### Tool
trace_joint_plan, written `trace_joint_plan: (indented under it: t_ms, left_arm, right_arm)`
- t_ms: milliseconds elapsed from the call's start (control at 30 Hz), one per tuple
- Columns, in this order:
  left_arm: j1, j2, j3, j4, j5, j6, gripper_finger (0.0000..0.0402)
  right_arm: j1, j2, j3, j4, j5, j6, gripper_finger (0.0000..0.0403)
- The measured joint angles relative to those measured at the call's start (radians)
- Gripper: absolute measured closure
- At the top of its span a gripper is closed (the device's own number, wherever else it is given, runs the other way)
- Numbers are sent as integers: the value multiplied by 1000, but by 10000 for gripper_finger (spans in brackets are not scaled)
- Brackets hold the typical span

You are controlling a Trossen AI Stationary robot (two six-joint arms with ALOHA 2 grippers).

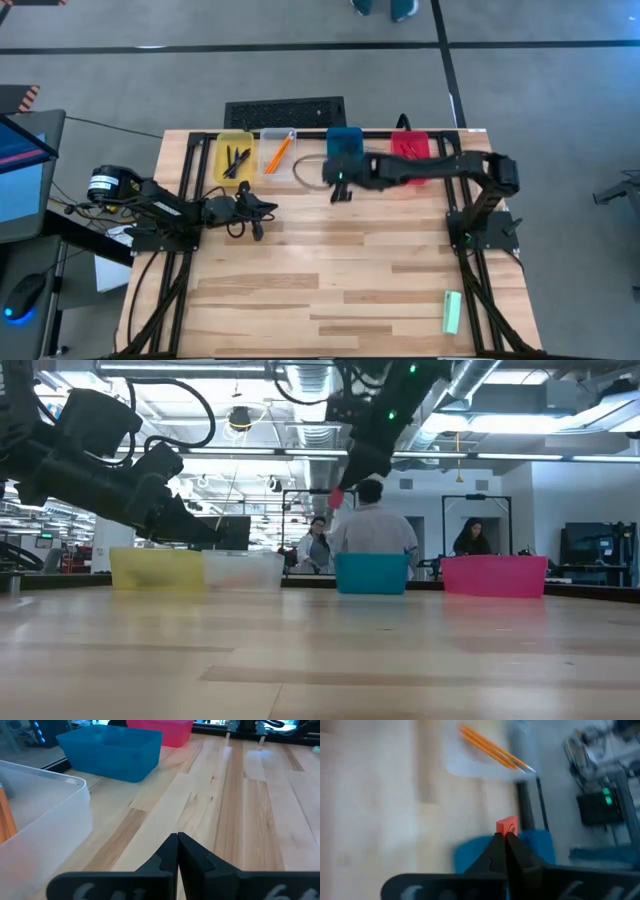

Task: Sort crayons/erasers/pens/pencils in bins
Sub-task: Put the orange eraser into the blue bin

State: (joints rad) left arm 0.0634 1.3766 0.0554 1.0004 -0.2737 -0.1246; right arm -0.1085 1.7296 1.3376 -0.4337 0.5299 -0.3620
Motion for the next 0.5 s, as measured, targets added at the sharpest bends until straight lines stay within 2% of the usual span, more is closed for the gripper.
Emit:
trace_joint_plan:
  t_ms: [100,300,500]
  left_arm:
    - [0,0,0,7,0,-2,401]
    - [0,0,0,6,0,-2,401]
    - [0,0,0,5,0,-3,401]
  right_arm:
    - [-95,-6,0,-19,-31,-43,399]
    - [-264,80,-2,-14,-270,-93,399]
    - [-344,182,-1,24,-332,-109,400]
